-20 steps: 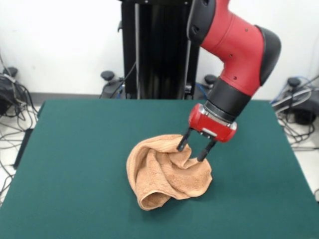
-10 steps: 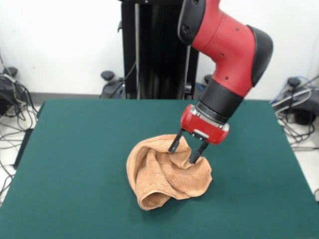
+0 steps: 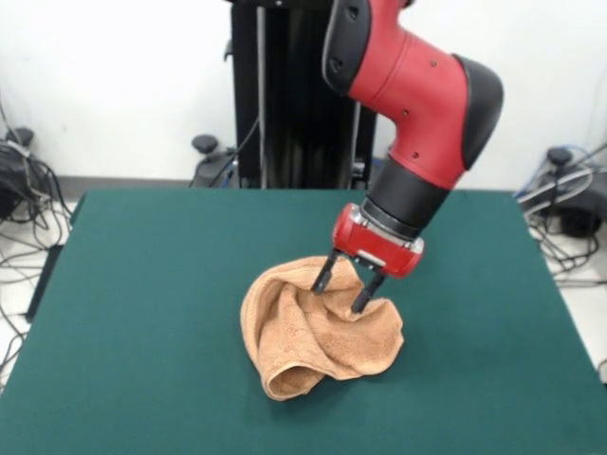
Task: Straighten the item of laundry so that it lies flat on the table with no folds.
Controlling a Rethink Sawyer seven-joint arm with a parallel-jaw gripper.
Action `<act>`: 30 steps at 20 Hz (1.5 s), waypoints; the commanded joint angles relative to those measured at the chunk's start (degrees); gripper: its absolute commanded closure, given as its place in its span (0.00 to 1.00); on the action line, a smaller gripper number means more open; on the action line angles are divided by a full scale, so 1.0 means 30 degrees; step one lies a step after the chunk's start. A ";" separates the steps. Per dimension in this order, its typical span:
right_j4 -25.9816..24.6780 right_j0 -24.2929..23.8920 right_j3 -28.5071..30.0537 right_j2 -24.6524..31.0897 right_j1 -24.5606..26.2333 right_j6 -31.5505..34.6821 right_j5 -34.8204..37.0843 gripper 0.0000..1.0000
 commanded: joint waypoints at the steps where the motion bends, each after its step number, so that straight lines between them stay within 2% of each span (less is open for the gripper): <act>1: -0.1271 -0.1006 0.0461 0.4414 -0.0019 0.2074 0.1164 0.00; 5: -0.2957 -0.2974 0.0300 0.6667 -0.0497 0.0521 0.1788 0.00; 9: -0.4010 -0.3768 0.0059 0.7593 -0.0614 0.0267 0.2224 0.00; 12: -0.3813 -0.3408 0.0126 0.7139 -0.0731 0.1140 0.2791 0.00; 14: -0.3290 -0.2607 0.0184 0.6055 -0.0735 0.2041 0.2911 0.00; 18: -0.3523 -0.3094 0.0189 0.6614 -0.0695 0.1901 0.3026 0.00; 30: -0.3227 -0.2687 0.0921 0.5954 -0.0975 0.2662 0.2761 0.00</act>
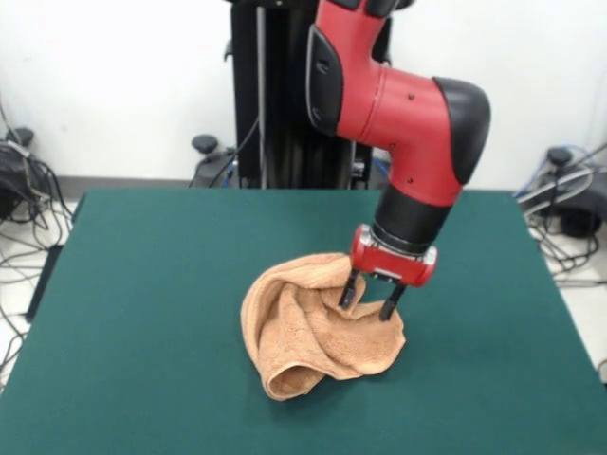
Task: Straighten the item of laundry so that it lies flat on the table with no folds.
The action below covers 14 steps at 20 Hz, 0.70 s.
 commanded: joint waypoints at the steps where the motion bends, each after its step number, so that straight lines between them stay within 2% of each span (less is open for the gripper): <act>1: -0.0073 0.0430 0.0878 0.1538 0.0178 0.2688 0.1718 0.00; 6: -0.0298 0.0256 0.1129 0.0927 0.0275 0.2588 0.1389 0.00; 14: -0.1301 -0.0245 0.2172 0.1215 -0.0581 0.1978 0.1338 0.00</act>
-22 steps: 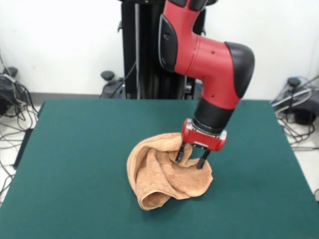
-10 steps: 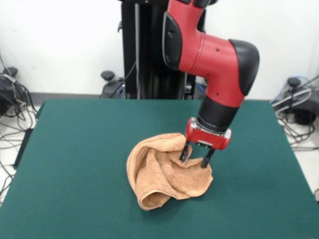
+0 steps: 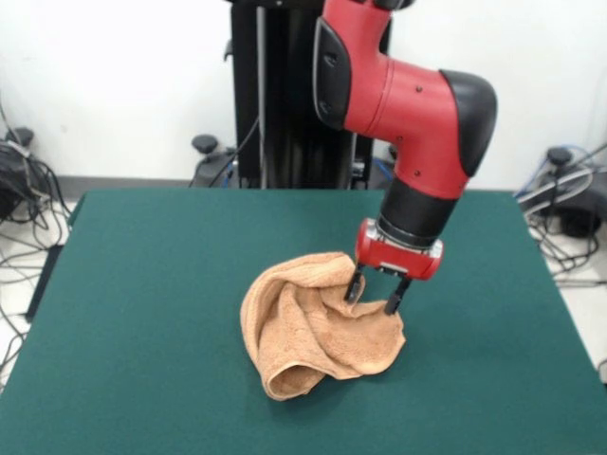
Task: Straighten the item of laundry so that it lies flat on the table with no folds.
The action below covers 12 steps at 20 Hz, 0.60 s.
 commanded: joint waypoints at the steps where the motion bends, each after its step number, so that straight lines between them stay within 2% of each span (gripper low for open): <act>1: -0.1150 -0.0488 0.1792 0.1133 -0.0298 0.1935 0.1347 0.00; 8: -0.1850 -0.0207 0.2448 0.0111 -0.1238 0.1830 0.1555 0.00; 12: -0.2015 -0.0288 0.2448 0.0224 -0.0831 0.2089 0.0986 0.00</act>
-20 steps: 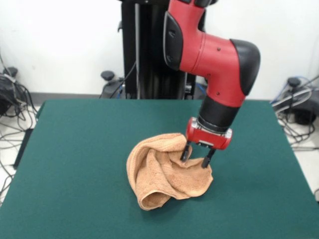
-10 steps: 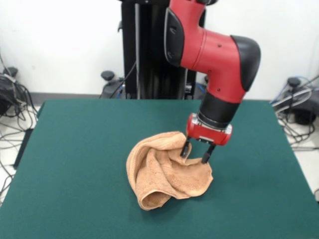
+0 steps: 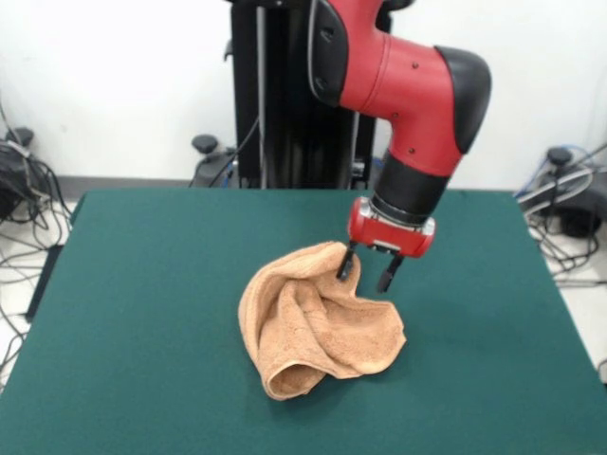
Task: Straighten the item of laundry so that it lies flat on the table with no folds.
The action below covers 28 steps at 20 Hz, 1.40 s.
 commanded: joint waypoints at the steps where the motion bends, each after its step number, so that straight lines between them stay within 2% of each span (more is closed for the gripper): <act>1: -0.0868 -0.0365 0.1101 0.0492 0.0286 0.2107 0.0824 0.00; 10: -0.0753 0.0070 0.0455 -0.0339 0.1153 0.2444 0.0303 0.00; 12: -0.0454 0.0634 -0.0033 -0.1024 0.1851 0.2621 0.0022 0.00; 18: 0.1516 0.3120 -0.1649 -0.3637 0.5502 0.3802 -0.1032 0.00; 24: 0.1774 0.4987 -0.1619 -0.5511 0.7119 0.3732 -0.1124 0.00; 28: 0.2192 0.4782 -0.1497 -0.5268 0.7305 0.4094 -0.1760 0.00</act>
